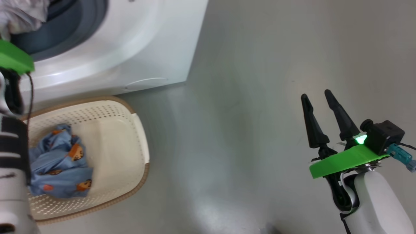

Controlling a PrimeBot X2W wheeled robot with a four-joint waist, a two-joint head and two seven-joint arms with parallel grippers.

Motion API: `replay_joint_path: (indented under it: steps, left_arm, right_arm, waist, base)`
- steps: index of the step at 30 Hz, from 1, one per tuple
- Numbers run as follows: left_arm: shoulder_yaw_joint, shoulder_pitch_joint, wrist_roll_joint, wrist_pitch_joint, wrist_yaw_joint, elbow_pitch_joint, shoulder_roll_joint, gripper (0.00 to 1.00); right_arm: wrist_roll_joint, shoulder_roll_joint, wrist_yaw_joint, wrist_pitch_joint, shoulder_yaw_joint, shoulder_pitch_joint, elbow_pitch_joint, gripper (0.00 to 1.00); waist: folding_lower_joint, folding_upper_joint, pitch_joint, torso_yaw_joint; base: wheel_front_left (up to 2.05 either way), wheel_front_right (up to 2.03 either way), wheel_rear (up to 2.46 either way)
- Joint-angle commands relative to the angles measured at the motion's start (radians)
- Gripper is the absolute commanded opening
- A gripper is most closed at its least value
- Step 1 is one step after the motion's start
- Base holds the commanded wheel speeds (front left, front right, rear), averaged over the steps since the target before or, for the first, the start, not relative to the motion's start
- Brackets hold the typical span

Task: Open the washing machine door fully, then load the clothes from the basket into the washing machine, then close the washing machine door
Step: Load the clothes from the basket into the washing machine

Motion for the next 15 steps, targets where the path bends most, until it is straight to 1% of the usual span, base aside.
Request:
replay_joint_path:
  steps: [1,7,8,9,10,15]
  left_arm:
    - [0.016,-0.033,0.019,-0.006,-0.003,-0.012,0.057,0.00]
    - [0.014,-0.082,0.051,-0.006,-0.002,-0.008,0.076,0.00]
    - [0.016,-0.084,0.053,-0.006,-0.002,-0.007,0.076,0.11]
    - [0.017,-0.084,0.056,-0.006,-0.002,-0.004,0.076,0.35]
    - [0.019,-0.084,0.059,-0.006,-0.002,0.001,0.077,1.00]
    - [0.040,-0.070,0.065,-0.006,-0.001,0.009,0.079,1.00]
  right_arm:
    - [0.013,0.000,0.002,-0.012,0.027,0.001,-0.017,1.00]
    - [0.017,0.005,0.002,-0.012,0.039,-0.006,-0.014,1.00]
    - [0.017,0.006,0.002,-0.012,0.039,-0.005,-0.013,1.00]
    - [0.017,0.006,0.002,-0.012,0.039,-0.004,-0.012,1.00]
    - [0.017,0.006,0.002,-0.012,0.039,-0.004,-0.012,1.00]
    - [0.017,0.005,0.002,-0.012,0.034,0.001,-0.011,1.00]
  waist:
    - [0.0000,-0.0001,0.017,-0.024]
    - [0.0000,-0.0001,0.019,-0.047]
    - [0.0000,-0.0001,0.018,-0.048]
    - [0.0000,-0.0001,0.017,-0.049]
    - [0.0000,-0.0001,0.016,-0.050]
    - [0.0000,-0.0001,0.010,-0.048]
  base:
    - [0.00,0.00,0.00]
    - [0.00,0.00,0.00]
    - [0.00,0.00,0.00]
    - [0.00,0.00,0.00]
    - [0.00,0.00,0.00]
    - [0.00,0.00,0.00]
